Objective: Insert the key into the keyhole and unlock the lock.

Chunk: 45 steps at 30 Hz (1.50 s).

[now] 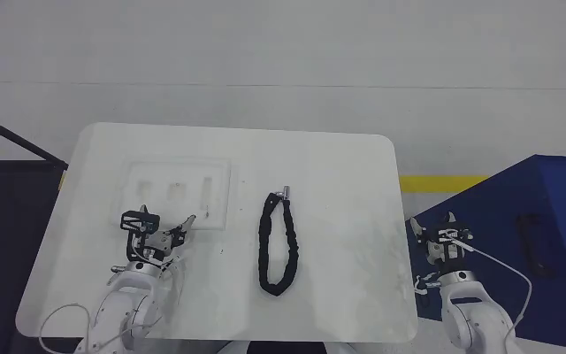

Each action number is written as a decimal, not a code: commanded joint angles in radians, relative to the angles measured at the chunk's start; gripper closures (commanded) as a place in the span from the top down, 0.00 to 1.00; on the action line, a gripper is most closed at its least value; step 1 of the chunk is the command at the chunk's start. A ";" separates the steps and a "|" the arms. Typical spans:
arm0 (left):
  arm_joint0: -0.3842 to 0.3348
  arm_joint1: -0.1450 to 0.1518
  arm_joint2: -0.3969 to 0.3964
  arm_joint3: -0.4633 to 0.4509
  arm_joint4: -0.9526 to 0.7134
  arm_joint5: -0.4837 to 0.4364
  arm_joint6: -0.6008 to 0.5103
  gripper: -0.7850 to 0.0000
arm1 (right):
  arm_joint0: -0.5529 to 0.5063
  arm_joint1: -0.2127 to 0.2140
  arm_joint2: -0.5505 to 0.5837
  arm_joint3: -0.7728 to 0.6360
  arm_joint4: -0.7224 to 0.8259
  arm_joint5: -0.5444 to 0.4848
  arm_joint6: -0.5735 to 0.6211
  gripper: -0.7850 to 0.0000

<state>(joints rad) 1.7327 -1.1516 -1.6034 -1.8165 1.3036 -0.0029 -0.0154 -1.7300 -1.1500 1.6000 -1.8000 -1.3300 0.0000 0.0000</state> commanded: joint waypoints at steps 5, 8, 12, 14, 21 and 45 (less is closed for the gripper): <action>0.065 -0.001 -0.103 -0.246 -0.345 -0.065 -0.248 1.00 | 0.000 0.000 0.000 0.000 0.000 0.000 0.000 1.00; 0.097 -0.003 -0.162 -0.415 -0.475 0.061 -0.415 1.00 | 0.000 0.000 0.000 0.000 0.000 0.000 0.000 1.00; 0.022 0.002 -0.212 -0.533 -0.601 0.289 -0.779 1.00 | 0.000 0.000 0.000 0.000 0.000 0.000 0.000 1.00; -0.076 0.015 -0.212 -0.533 -0.582 0.401 -1.027 1.00 | 0.000 0.000 0.000 0.000 0.000 0.000 0.000 1.00; -0.401 0.047 -0.071 -0.340 -0.404 0.420 -1.389 1.00 | 0.000 0.000 0.000 0.000 0.000 0.000 0.000 1.00; -0.575 0.044 0.041 -0.201 -0.362 0.343 -1.440 1.00 | 0.000 0.000 0.000 0.000 0.000 0.000 0.000 1.00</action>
<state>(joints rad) 1.1560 -1.1082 -1.5628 -2.0174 0.9412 0.3531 -1.4625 -1.7300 -1.1500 1.6000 -1.8000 -1.3300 0.0000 0.0000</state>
